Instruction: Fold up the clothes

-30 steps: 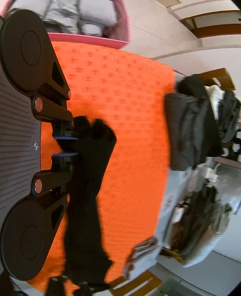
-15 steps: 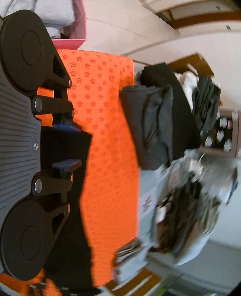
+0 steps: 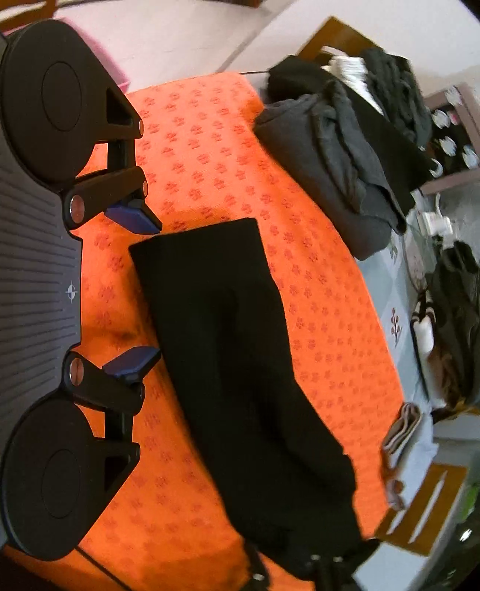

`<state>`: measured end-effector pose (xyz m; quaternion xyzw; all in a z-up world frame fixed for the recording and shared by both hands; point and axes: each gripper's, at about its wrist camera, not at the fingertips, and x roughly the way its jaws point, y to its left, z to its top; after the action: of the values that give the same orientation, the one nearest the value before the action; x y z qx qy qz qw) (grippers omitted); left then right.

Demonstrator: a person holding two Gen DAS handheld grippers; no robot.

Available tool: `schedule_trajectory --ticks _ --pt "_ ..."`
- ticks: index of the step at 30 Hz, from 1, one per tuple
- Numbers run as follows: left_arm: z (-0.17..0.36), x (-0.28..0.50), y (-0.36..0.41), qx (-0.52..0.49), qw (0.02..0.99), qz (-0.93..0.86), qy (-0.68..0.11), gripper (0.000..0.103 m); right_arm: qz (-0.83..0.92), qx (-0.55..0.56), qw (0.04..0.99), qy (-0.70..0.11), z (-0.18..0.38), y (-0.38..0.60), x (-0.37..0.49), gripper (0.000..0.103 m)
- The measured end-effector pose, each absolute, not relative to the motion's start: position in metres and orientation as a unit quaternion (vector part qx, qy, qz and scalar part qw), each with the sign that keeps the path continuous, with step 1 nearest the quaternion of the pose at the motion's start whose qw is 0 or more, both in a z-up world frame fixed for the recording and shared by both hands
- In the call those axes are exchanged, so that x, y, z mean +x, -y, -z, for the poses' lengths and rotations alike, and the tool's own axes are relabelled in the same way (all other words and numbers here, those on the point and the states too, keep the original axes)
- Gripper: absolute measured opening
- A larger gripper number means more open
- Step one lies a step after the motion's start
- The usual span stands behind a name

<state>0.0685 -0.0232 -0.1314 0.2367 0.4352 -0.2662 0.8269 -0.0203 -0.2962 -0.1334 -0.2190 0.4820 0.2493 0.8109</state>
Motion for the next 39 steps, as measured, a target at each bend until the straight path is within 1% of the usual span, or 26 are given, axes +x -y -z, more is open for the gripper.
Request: schedule_trajectory --ticks 3,5,7,10,11,12,13,15,18,21,25,29,32,34,39 --pt "0.135 0.069 0.028 0.275 0.822 0.271 -0.419 0.069 -0.254 -0.213 0.808 -0.487 0.133 0.298 -0.017 0.047" --pt "0.136 0.069 0.032 0.297 0.818 0.278 -0.406 0.069 -0.254 -0.207 0.809 -0.488 0.132 0.300 -0.015 0.040" --pt "0.137 0.068 0.037 0.319 0.814 0.288 -0.390 0.069 -0.253 -0.200 0.812 -0.487 0.130 0.302 -0.012 0.031" --pt "0.139 0.066 0.040 0.347 0.808 0.301 -0.369 0.069 -0.249 -0.191 0.816 -0.485 0.127 0.304 -0.009 0.024" --pt "0.140 0.066 0.040 0.350 0.807 0.306 -0.364 0.066 -0.251 -0.188 0.816 -0.486 0.126 0.305 -0.007 0.024" --pt "0.140 0.066 0.040 0.353 0.806 0.311 -0.360 0.061 -0.252 -0.185 0.815 -0.487 0.125 0.306 -0.006 0.024" --pt "0.138 0.065 0.038 0.351 0.805 0.317 -0.358 0.057 -0.254 -0.182 0.814 -0.490 0.124 0.306 -0.005 0.024" --pt "0.135 0.066 0.036 0.343 0.806 0.329 -0.355 0.045 -0.259 -0.177 0.811 -0.494 0.123 0.307 -0.003 0.024" --pt "0.128 0.067 0.033 0.326 0.808 0.341 -0.352 0.035 -0.268 -0.165 0.808 -0.498 0.120 0.310 -0.001 0.024" --pt "0.122 0.071 0.030 0.305 0.813 0.344 -0.357 0.033 -0.273 -0.158 0.808 -0.498 0.119 0.311 0.001 0.024" --pt "0.123 0.077 0.028 0.296 0.817 0.336 -0.364 0.033 -0.268 -0.169 0.804 -0.503 0.124 0.310 0.005 0.024" --pt "0.127 0.079 0.029 0.301 0.815 0.333 -0.368 0.039 -0.271 -0.184 0.797 -0.508 0.129 0.307 0.005 0.024" --pt "0.131 0.077 0.028 0.303 0.817 0.330 -0.364 0.040 -0.272 -0.198 0.796 -0.503 0.130 0.305 0.003 0.024" --pt "0.130 0.077 0.026 0.291 0.822 0.329 -0.363 0.037 -0.271 -0.207 0.796 -0.499 0.131 0.304 0.002 0.024" --pt "0.125 0.079 0.022 0.252 0.838 0.324 -0.360 0.023 -0.283 -0.208 0.792 -0.499 0.129 0.300 0.002 0.024"
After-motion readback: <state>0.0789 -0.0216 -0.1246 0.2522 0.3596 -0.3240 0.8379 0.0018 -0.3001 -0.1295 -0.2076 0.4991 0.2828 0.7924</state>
